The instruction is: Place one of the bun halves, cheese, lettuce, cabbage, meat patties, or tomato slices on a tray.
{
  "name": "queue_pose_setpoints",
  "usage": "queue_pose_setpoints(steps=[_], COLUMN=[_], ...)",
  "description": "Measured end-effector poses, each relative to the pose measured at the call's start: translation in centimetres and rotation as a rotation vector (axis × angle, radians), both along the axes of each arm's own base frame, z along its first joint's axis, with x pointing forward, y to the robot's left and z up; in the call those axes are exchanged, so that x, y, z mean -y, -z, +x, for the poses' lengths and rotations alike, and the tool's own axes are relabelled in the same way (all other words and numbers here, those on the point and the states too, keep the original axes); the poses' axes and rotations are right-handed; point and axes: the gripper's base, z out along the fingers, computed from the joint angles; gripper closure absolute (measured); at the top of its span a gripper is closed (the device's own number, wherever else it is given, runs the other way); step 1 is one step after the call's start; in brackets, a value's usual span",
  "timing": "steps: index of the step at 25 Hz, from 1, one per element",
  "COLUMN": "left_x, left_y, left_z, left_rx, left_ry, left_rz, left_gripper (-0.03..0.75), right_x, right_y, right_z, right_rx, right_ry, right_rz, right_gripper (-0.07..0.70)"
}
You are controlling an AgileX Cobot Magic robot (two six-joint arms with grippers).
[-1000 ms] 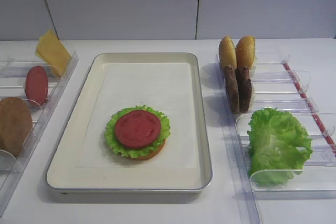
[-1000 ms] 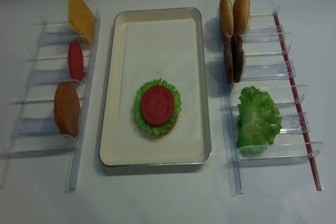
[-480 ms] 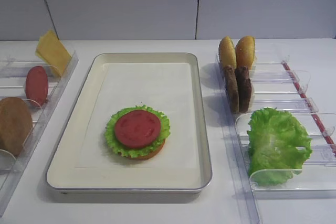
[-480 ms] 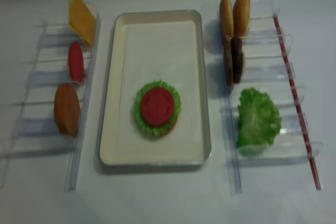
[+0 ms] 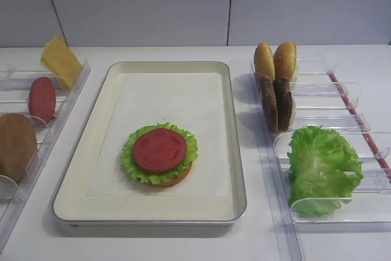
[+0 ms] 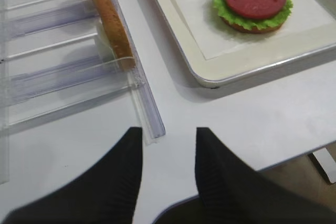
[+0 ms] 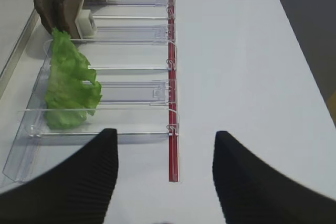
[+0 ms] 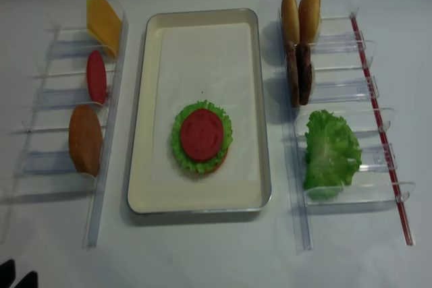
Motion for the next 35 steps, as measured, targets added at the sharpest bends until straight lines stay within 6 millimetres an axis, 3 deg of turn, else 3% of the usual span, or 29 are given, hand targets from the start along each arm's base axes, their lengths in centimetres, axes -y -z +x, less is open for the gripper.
queue_pose_setpoints(steps=[7,14,35], left_x=[-0.12,0.07,0.07], left_y=[-0.05,-0.05,-0.05], left_z=[0.06,0.01,0.01], left_rx=[0.005,0.006,0.006], left_ry=[-0.042,-0.201,-0.204], left_rz=[-0.005,-0.006,-0.008], left_gripper=[0.487,0.487,0.487], right_x=[0.00,0.00,0.00], right_y=[0.00,0.00,0.00], right_z=[0.00,0.00,0.00], right_rx=[0.000,0.000,0.000], right_ry=[0.000,0.000,0.000], right_rz=[0.000,0.000,0.000], right_gripper=[0.193,0.193,0.193])
